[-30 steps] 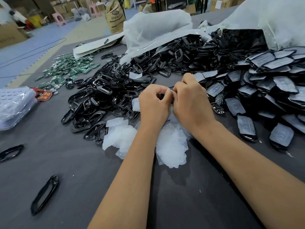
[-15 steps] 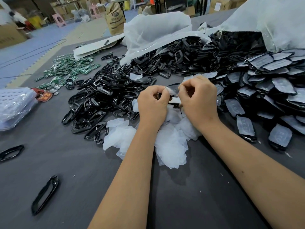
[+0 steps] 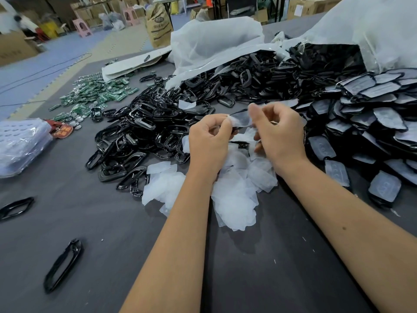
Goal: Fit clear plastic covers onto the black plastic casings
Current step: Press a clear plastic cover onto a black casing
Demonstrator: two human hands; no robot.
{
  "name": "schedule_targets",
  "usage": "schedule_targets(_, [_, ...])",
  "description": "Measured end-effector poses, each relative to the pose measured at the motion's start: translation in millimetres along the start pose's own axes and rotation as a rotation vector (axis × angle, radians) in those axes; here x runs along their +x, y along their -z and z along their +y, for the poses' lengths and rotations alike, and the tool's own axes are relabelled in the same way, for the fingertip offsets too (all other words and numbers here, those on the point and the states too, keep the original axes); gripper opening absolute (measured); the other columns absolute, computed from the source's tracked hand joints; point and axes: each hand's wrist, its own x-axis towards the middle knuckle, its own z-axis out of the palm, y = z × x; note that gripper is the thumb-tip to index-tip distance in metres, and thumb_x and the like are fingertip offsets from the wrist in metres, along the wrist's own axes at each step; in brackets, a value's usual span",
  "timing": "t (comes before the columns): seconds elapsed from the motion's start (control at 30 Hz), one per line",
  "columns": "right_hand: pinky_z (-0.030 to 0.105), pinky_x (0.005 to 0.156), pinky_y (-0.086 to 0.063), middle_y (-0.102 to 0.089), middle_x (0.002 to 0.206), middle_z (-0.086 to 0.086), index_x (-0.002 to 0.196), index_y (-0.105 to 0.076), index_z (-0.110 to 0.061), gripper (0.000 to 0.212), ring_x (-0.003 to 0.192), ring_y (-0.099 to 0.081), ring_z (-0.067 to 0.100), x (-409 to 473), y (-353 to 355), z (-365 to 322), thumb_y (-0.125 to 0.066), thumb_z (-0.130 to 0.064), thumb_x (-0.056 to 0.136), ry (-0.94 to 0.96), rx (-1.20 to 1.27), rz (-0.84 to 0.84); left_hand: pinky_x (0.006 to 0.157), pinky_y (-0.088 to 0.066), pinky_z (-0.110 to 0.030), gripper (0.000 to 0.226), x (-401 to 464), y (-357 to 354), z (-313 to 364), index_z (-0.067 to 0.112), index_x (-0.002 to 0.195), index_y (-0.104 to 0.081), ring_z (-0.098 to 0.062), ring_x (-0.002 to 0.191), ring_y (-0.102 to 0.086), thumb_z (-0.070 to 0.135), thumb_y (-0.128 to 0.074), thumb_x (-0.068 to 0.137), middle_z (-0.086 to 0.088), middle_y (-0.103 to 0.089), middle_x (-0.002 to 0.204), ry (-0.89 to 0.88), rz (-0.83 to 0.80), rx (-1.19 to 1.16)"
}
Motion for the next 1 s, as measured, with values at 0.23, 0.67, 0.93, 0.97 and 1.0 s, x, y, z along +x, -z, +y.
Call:
schedule_targets(0.23, [0.045, 0.048, -0.061, -0.071, 0.068, 0.0, 0.084, -0.071, -0.013, 0.015, 0.05, -0.069, 0.015, -0.3, 1.0, 4.4, -0.079, -0.022, 0.092, 0.045, -0.037, 0.042, 0.084, -0.063, -0.035, 0.01, -3.1, 0.3, 0.8, 0.001, 0.095, -0.079, -0.021, 0.083, -0.077, 0.003, -0.069, 0.093, -0.009, -0.079, 0.087, 0.0, -0.036, 0.04])
schedule_targets(0.67, [0.028, 0.043, -0.05, -0.07, 0.079, 0.01, 0.096, -0.056, -0.008, 0.007, 0.056, -0.067, 0.016, 3.4, 2.0, 5.8, -0.062, -0.008, 0.1, 0.009, 0.29, 0.077, 0.083, -0.061, -0.054, 0.013, -1.2, 2.1, -6.8, 0.015, 0.084, -0.073, -0.033, 0.078, -0.075, 0.004, -0.078, 0.086, -0.004, -0.076, 0.076, 0.04, 0.093, 0.025])
schedule_targets(0.93, [0.024, 0.047, -0.048, -0.072, 0.076, 0.003, 0.089, -0.071, -0.011, 0.008, 0.058, -0.063, 0.013, 0.9, 4.0, 0.6, -0.071, -0.005, 0.094, 0.026, 0.309, -0.036, 0.082, -0.062, -0.05, 0.026, -1.2, 3.7, -5.8, 0.02, 0.097, -0.069, -0.036, 0.084, -0.073, -0.002, -0.077, 0.084, -0.01, -0.076, 0.087, 0.063, 0.084, 0.025])
schedule_targets(0.97, [0.021, 0.048, -0.048, -0.072, 0.076, 0.0, 0.088, -0.072, -0.012, 0.009, 0.059, -0.063, 0.011, 0.5, 4.1, -0.1, -0.072, -0.006, 0.094, 0.043, 0.284, -0.071, 0.082, -0.062, -0.05, 0.025, -1.0, 3.6, -5.7, 0.019, 0.094, -0.071, -0.035, 0.084, -0.074, -0.003, -0.077, 0.084, -0.011, -0.077, 0.087, 0.069, 0.074, 0.018])
schedule_targets(1.0, [0.018, 0.05, -0.047, -0.071, 0.073, -0.005, 0.087, -0.073, -0.013, 0.01, 0.059, -0.062, 0.008, 0.0, 4.2, -0.5, -0.074, -0.006, 0.093, 0.056, 0.26, -0.108, 0.081, -0.063, -0.05, 0.024, -0.7, 3.7, -6.0, 0.018, 0.092, -0.072, -0.034, 0.083, -0.075, -0.004, -0.077, 0.084, -0.011, -0.077, 0.086, 0.071, 0.068, 0.013])
